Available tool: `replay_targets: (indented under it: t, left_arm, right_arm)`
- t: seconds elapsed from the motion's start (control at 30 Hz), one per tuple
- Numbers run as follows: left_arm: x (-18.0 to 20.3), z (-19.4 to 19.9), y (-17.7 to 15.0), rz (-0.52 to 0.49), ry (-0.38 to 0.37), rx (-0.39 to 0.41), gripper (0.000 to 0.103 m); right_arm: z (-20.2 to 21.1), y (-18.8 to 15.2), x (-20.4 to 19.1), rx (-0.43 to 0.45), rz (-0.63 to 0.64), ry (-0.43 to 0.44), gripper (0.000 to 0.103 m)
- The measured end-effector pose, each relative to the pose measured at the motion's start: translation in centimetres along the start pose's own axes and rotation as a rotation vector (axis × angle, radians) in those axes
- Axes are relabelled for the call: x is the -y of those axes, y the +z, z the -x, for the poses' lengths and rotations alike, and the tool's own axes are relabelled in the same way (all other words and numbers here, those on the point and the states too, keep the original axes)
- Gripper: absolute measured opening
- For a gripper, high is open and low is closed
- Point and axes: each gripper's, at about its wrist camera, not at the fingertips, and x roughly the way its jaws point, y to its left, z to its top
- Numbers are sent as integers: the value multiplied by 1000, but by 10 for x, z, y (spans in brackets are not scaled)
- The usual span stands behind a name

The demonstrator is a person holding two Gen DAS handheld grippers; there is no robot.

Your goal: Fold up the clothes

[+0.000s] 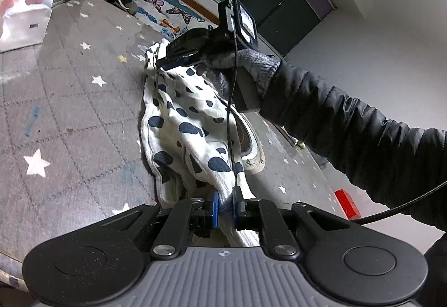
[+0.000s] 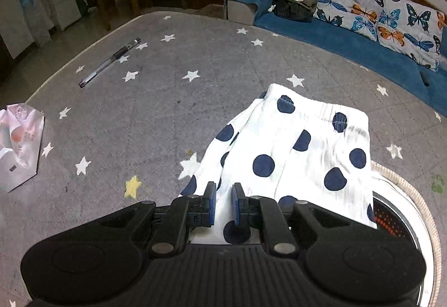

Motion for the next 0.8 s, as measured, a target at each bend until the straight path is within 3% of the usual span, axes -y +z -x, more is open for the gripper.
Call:
replay_targets:
  t: [0.43, 0.6, 0.8]
  left_arm:
    - [-4, 5, -2, 13, 34, 1, 11]
    - [-6, 8, -4, 24, 51, -2, 13]
    - [-10, 10, -3, 30, 60, 1, 14]
  right_arm:
    - [10, 10, -4, 135, -115, 91, 1]
    - [-1, 6, -9, 104, -125, 134, 2]
    - [20, 1, -17, 72, -42, 128, 12]
